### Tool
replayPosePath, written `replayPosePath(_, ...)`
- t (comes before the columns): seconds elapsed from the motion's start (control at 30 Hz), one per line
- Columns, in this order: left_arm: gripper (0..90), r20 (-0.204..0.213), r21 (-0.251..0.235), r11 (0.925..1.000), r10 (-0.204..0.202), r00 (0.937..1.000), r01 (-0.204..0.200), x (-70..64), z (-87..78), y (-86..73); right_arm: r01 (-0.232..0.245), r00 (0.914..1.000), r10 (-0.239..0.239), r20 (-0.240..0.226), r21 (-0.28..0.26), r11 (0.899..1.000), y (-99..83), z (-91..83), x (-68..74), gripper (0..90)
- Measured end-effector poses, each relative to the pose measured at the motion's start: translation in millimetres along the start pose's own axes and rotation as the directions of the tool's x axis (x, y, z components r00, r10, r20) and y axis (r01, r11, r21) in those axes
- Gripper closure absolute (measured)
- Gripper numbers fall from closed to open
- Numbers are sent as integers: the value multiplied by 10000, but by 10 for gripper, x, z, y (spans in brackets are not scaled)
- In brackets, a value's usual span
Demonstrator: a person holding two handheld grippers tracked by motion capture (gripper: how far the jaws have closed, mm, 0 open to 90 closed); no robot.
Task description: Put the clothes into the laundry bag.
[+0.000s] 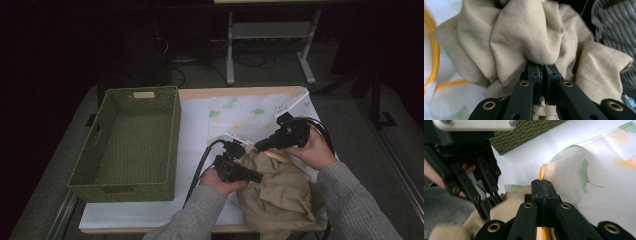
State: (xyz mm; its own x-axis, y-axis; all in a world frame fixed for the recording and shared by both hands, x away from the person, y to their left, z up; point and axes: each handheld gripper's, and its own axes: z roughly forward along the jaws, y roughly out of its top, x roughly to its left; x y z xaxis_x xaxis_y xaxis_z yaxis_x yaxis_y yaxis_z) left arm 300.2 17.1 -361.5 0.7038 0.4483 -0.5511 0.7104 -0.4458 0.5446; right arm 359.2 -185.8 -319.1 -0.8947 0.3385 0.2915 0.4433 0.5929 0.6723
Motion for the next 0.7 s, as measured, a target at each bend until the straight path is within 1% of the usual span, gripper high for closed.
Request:
replayPosePath(0.07, 854, -184, -332, 9994, -84, 9998, 78, 18, 32, 30, 100, 9999, -100, -64, 2, 10000, 17, -9, 24, 895)
replayPosePath(0.1, 854, -424, -591, 9981, -224, 9988, 198, 48, 43, 40, 119, 9999, -119, -39, -24, 9999, 19, -13, 33, 895)
replayPosePath(0.13, 855, -633, -866, 9956, -426, 9971, 371, 78, 51, 45, 106, 9999, -106, -30, -8, 9999, 20, -27, 47, 895)
replayPosePath(0.2, 851, -1153, -1475, 9870, -817, 9900, 643, 143, 62, 48, 149, 9998, -150, -88, -80, 9999, 13, -55, 53, 895)
replayPosePath(0.23, 847, -1265, -1656, 9831, -995, 9870, 779, 178, 64, 44, 153, 9998, -154, -109, -117, 9998, 8, -73, 57, 895)
replayPosePath(0.27, 839, -1219, -1749, 9801, -1167, 9856, 945, 206, 66, 37, 179, 9998, -180, -93, -132, 9998, 2, -85, 58, 895)
replayPosePath(0.3, 831, -1175, -1736, 9799, -1200, 9858, 986, 218, 64, 30, 167, 9998, -168, -67, -92, 9998, -7, -94, 60, 895)
replayPosePath(0.33, 815, -1205, -1662, 9819, -1116, 9864, 908, 219, 47, 20, 166, 9998, -167, -49, -54, 9998, -19, -96, 53, 895)
replayPosePath(0.37, 771, -1218, -1709, 9811, -1127, 9861, 910, 210, 22, 9, 105, 9999, -105, -29, 3, 9999, -31, -99, 44, 895)
replayPosePath(0.4, 709, -1249, -1675, 9824, -1041, 9867, 824, 204, -5, 1, 60, 10000, -60, -22, 44, 10000, -44, -98, 33, 895)
replayPosePath(0.43, 672, -1284, -1588, 9844, -961, 9871, 752, 193, -54, -11, 54, 10000, -54, -22, 17, 10000, -55, -95, 22, 895)
replayPosePath(0.47, 599, -1192, -1467, 9857, -1006, 9878, 827, 190, -101, -27, -18, 10000, 18, -2, 33, 10000, -67, -92, 10, 895)
replayPosePath(0.5, 497, -1167, -1349, 9874, -992, 9882, 832, 192, -134, -40, -31, 10000, 31, 5, 1, 10000, -79, -89, 0, 895)
replayPosePath(0.57, 427, -1200, -1156, 9903, -907, 9886, 768, 200, -213, -86, -109, 9999, 109, 10, 3, 9999, -90, -85, -8, 895)
replayPosePath(0.6, 386, -1150, -1074, 9906, -975, 9886, 852, 208, -237, -108, -112, 9999, 112, 24, 26, 9999, -94, -82, -14, 895)
replayPosePath(0.63, 367, -951, -891, 9907, -1113, 9892, 1029, 233, -259, -145, -124, 9999, 124, 36, 58, 9999, -95, -83, -17, 895)
replayPosePath(0.67, 340, -853, -715, 9912, -1176, 9894, 1117, 248, -259, -165, -154, 9999, 154, 52, 44, 9999, -95, -82, -26, 895)
replayPosePath(0.7, 327, -806, -441, 9919, -1222, 9892, 1189, 263, -245, -200, -170, 9998, 170, 56, 42, 9998, -95, -82, -31, 895)
